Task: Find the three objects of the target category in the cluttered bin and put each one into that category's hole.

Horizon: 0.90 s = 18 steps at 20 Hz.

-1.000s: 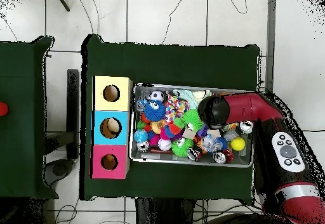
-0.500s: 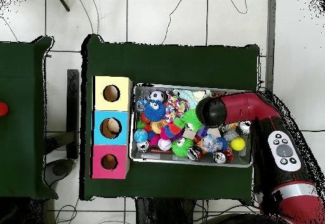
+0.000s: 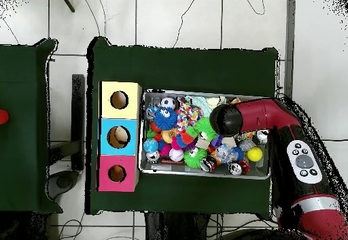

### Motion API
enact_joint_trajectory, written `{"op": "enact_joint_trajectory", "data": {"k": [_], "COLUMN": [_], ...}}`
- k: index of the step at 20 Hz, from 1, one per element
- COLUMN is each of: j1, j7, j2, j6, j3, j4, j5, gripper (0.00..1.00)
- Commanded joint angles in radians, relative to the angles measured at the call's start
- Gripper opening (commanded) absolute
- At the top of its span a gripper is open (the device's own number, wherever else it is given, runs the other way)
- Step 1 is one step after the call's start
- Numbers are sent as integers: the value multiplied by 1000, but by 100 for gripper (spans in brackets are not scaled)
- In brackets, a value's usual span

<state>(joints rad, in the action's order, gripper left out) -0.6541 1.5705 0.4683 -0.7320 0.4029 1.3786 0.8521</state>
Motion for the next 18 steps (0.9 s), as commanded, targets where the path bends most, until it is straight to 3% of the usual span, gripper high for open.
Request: {"op": "enact_joint_trajectory", "data": {"k": [1, 9, 15, 18], "j1": [0, -10, -179, -238], "j7": [-96, -78, -211, -270], "j2": [3, 6, 206, 283], "j6": [14, -38, -235, -330], "j3": [-3, -10, 165, 231], "j4": [-11, 12, 281, 359], "j5": [25, -16, -332, -432], "gripper": [0, 0, 0, 0]}}
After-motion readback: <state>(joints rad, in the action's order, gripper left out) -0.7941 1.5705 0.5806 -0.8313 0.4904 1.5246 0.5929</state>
